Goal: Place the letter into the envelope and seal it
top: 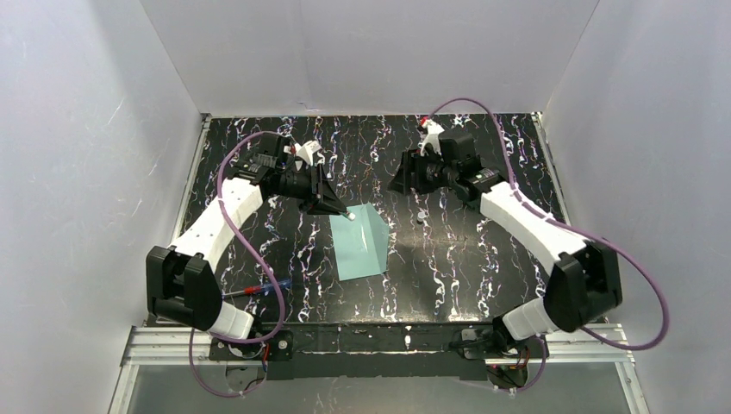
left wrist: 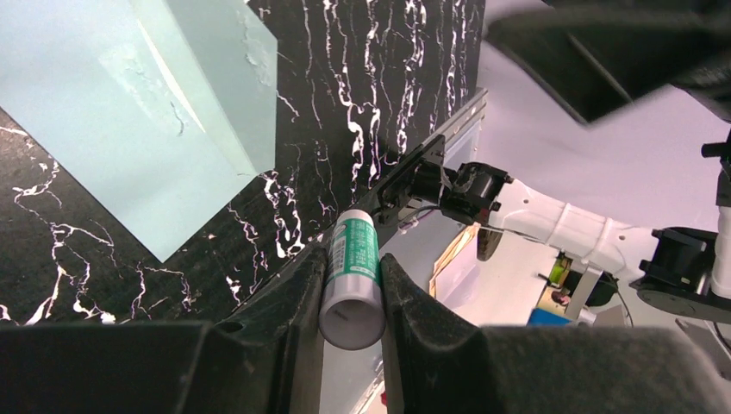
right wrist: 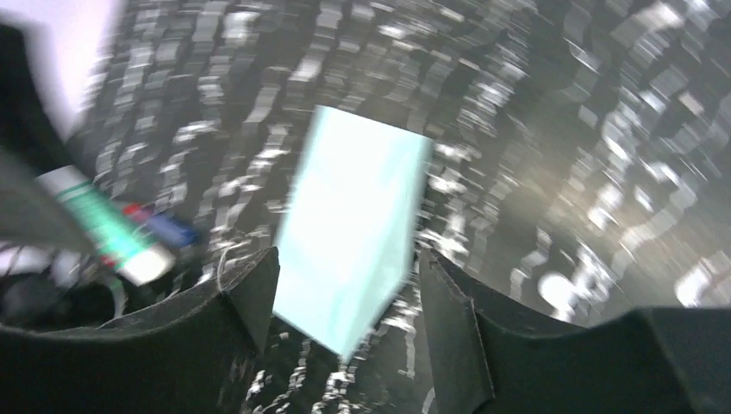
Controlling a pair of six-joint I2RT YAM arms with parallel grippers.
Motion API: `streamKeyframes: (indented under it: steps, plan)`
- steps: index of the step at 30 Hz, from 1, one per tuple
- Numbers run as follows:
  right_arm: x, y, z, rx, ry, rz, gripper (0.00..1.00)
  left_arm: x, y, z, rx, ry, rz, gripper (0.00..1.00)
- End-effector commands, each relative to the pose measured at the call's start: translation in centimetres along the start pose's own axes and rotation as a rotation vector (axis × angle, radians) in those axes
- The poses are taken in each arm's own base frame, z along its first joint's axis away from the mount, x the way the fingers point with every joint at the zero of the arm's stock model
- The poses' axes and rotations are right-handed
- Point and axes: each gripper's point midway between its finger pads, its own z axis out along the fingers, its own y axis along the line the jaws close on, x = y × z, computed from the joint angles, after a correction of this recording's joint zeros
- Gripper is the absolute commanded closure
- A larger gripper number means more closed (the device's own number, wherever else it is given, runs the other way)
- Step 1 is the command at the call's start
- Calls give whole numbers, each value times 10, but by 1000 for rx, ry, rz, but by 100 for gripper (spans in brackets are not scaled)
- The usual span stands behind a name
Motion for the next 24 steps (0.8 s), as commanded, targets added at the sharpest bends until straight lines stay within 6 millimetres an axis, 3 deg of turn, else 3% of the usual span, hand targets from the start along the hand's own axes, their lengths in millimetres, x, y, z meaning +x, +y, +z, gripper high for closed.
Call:
streamKeyframes:
  steps: [1,7,13,18,21,24]
  plan:
    - [-3,103,-35,-482,-59,-263,31,6,-25,-10,84,54,59,100]
    - [9,160,-53,-614,-77,-432,29,14,-45,-19,165,82,82,100]
    - [18,177,-42,-613,-26,-499,30,18,-54,-26,197,92,99,100]
    - [13,182,-36,-613,-39,-508,34,19,-60,-30,216,92,115,100]
    - [15,186,-31,-620,-24,-511,42,18,-62,-31,222,90,117,100]
    - [17,189,-28,-625,-4,-510,62,16,-64,-31,220,84,121,100]
